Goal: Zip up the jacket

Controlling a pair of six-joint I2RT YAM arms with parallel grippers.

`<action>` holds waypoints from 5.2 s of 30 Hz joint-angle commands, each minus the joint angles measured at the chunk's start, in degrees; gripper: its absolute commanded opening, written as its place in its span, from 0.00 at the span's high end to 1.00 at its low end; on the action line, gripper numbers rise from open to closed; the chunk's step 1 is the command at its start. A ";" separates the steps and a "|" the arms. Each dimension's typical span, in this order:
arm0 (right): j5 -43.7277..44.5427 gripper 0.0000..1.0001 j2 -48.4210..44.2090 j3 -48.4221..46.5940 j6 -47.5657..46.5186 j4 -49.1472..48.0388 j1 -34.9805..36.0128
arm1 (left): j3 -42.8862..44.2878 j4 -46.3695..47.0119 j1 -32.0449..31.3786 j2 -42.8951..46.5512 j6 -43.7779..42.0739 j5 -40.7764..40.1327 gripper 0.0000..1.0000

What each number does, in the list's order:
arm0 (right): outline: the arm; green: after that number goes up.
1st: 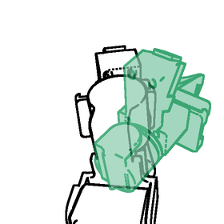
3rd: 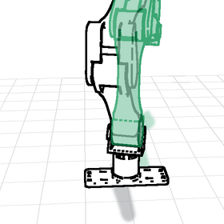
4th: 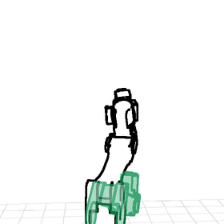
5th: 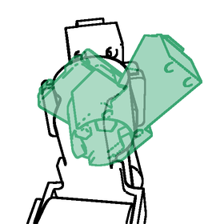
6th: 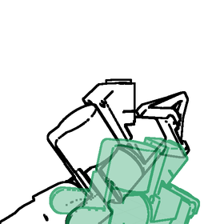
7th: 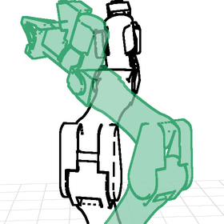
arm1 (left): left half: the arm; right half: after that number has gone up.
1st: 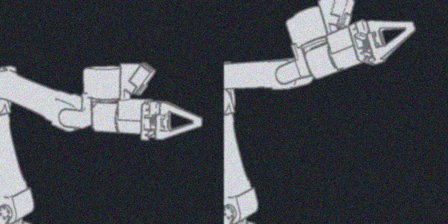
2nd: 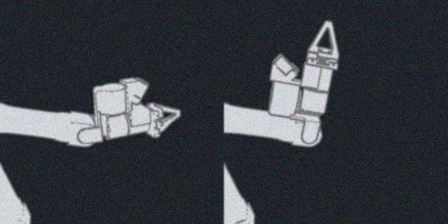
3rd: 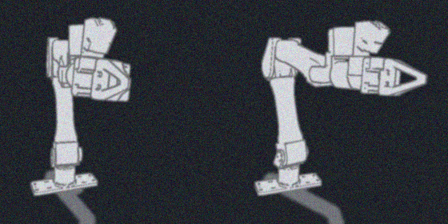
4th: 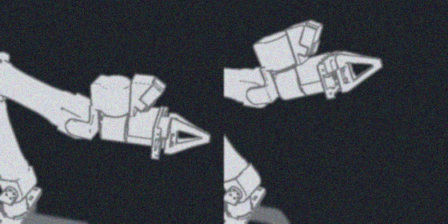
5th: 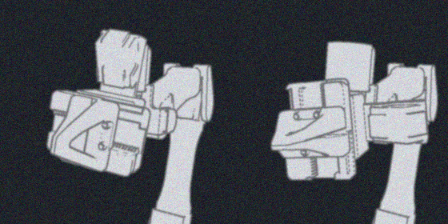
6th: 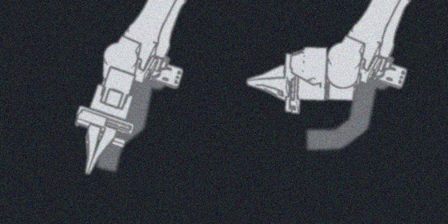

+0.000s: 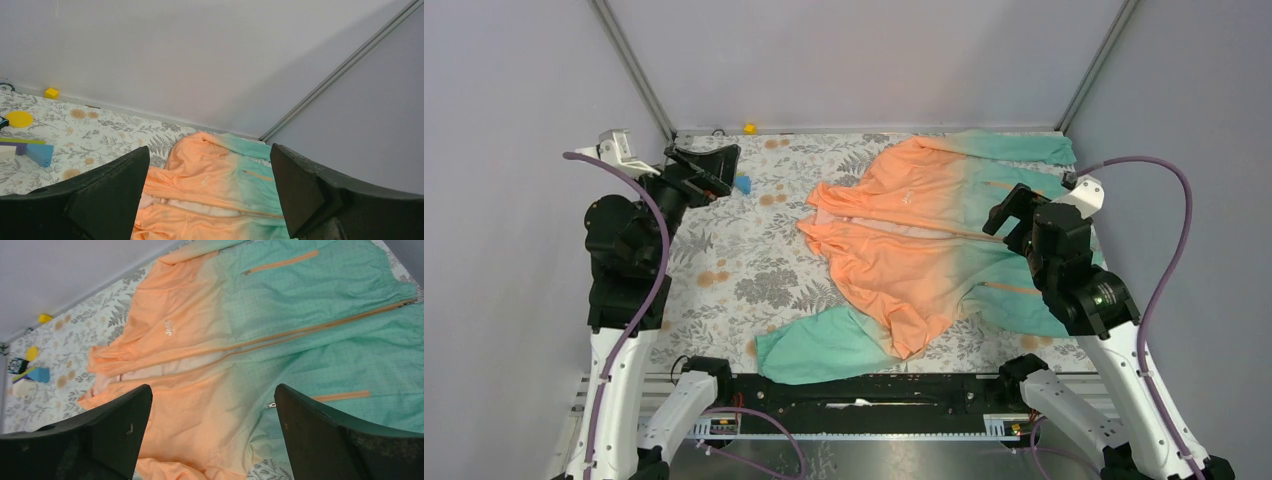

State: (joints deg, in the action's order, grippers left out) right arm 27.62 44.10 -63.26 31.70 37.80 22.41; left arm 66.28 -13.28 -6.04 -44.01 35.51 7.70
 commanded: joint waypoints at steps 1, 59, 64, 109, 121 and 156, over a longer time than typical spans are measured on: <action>4.81 0.00 -1.92 1.18 -3.42 -3.43 0.26 | 0.55 1.37 0.29 -0.81 -2.20 2.66 0.01; -22.55 0.02 40.01 13.31 -3.67 -27.82 -21.15 | 13.85 20.64 -26.51 -77.29 -3.79 1.27 0.28; -26.48 0.02 46.88 9.84 -2.73 -27.65 -21.18 | 9.49 20.68 -24.06 -76.30 -0.98 -1.20 0.28; -21.76 0.29 43.77 10.65 11.22 -36.94 -51.51 | 55.52 32.93 -42.62 -95.14 -16.84 12.76 0.01; -24.43 0.37 55.19 4.97 10.11 -39.48 -51.42 | 54.21 32.97 -42.79 -96.88 -18.03 13.10 0.01; -29.40 0.87 59.55 -1.54 -3.05 -38.33 -46.71 | 61.17 32.96 -42.94 -105.78 -8.15 11.76 0.01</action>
State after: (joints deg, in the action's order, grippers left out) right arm 3.07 103.70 -61.43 35.40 -0.80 -26.37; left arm 122.34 17.32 -48.95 -146.65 23.86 17.69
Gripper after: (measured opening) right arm 0.159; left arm 0.989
